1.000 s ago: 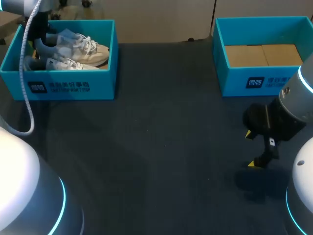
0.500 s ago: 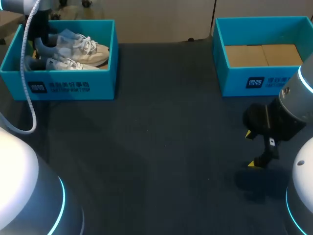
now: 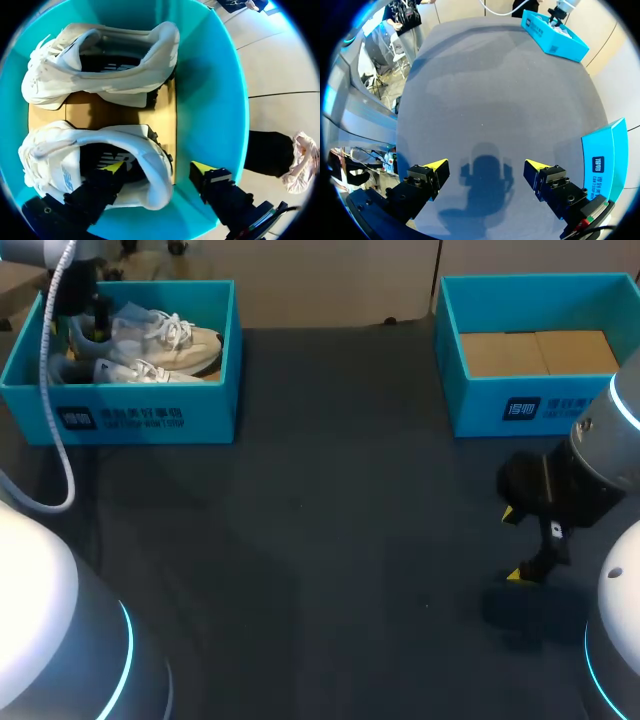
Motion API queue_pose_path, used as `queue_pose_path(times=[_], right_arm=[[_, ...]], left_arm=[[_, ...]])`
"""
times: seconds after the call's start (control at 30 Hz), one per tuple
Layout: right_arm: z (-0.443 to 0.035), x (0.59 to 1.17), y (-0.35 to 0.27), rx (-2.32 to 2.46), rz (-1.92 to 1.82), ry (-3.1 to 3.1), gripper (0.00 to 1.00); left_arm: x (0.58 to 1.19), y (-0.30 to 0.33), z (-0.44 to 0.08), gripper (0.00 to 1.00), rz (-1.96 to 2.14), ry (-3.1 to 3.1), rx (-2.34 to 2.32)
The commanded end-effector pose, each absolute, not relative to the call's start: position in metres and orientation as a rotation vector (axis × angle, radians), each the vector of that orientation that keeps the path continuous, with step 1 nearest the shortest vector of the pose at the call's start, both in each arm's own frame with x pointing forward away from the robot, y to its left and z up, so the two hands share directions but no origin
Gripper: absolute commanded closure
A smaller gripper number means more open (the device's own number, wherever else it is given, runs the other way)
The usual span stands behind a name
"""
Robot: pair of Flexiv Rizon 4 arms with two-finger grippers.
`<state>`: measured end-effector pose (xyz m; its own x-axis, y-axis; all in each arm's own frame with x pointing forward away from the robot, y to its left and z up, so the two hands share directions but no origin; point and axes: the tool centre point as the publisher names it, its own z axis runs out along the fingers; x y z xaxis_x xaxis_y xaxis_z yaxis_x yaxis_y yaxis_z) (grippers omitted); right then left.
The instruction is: Take the shoe out of the shoebox, open the shoe tongue, remove and reinsert the insole, then place the shoe into the shoebox
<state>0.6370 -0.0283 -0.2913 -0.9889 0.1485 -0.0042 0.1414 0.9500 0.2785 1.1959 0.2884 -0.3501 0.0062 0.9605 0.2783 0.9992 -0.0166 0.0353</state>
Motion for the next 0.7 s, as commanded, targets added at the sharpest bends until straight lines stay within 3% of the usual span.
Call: queue_pose_path(times=[0.03,0.53,0.7], right_arm=[[-0.293,0.636,-0.028,0.230,0.434,3.075,0.00],[-0.293,0.636,-0.028,0.230,0.434,3.075,0.00],[-0.293,0.636,-0.028,0.230,0.434,3.075,0.00]], left_arm=[[1.195,0.292,-0.341,0.10,-0.308,-2.089,-2.113],[1.180,0.281,-0.290,0.12,-0.264,-2.139,-2.213],[1.169,0.280,-0.272,0.06,-0.253,-2.144,-2.238]])
